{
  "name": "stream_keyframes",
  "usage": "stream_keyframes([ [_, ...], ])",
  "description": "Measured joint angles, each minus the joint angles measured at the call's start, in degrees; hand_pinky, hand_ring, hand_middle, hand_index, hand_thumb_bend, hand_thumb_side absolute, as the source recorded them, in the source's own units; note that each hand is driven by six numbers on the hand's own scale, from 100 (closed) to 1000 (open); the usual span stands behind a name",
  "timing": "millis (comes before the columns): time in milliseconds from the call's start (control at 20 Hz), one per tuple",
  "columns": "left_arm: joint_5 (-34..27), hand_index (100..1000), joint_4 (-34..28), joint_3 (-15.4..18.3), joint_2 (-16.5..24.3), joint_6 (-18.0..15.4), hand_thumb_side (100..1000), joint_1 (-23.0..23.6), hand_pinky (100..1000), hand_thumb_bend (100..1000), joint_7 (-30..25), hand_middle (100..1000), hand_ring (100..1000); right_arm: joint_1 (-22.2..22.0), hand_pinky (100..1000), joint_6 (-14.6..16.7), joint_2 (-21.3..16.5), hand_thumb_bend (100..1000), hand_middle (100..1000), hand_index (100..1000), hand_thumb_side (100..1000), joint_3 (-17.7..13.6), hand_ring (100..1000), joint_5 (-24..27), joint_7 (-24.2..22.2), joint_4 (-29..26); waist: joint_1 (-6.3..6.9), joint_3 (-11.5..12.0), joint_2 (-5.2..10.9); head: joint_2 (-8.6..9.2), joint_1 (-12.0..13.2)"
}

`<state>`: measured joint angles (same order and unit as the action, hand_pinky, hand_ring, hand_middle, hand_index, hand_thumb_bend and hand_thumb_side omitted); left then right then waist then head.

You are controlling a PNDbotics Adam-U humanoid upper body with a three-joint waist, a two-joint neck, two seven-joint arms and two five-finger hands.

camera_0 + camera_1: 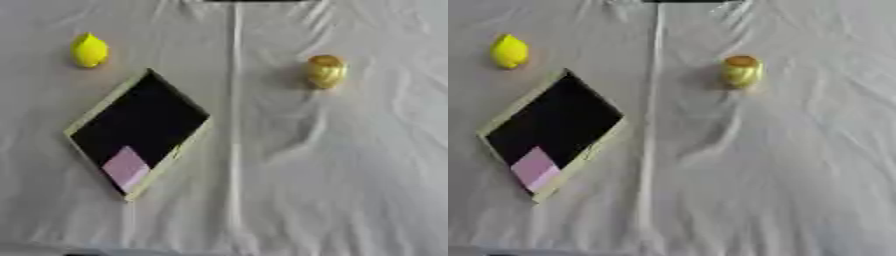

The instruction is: Pick up objects on the table and place them in the box.

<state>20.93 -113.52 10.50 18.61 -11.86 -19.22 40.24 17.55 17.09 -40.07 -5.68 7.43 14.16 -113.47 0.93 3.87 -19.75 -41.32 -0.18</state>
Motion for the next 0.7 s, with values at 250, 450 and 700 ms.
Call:
stream_keyframes([
  [250,0.00,873,0.00,0.00,0.00,0.01,397,0.00,786,224,0.01,691,743,-0.41,916,0.04,0.01,100,668,811,534,-0.26,822,0.00,0.03,0.00,0.00,-0.01,0.00,0.00,-0.23],
  [450,0.00,873,0.00,0.00,0.00,0.01,397,0.00,786,224,0.01,691,743,0.09,912,-0.11,-0.43,100,684,819,478,-0.21,833,-0.17,-0.06,0.00,0.00,-0.01,0.00,0.00,-0.46],
  [700,-0.06,873,0.00,-0.03,0.00,0.01,395,0.00,787,225,-0.05,692,744,4.26,905,-3.48,-6.54,100,737,845,157,1.69,857,-4.28,-1.02,0.00,-0.28,0.16,0.26,-0.39,-0.89],
])
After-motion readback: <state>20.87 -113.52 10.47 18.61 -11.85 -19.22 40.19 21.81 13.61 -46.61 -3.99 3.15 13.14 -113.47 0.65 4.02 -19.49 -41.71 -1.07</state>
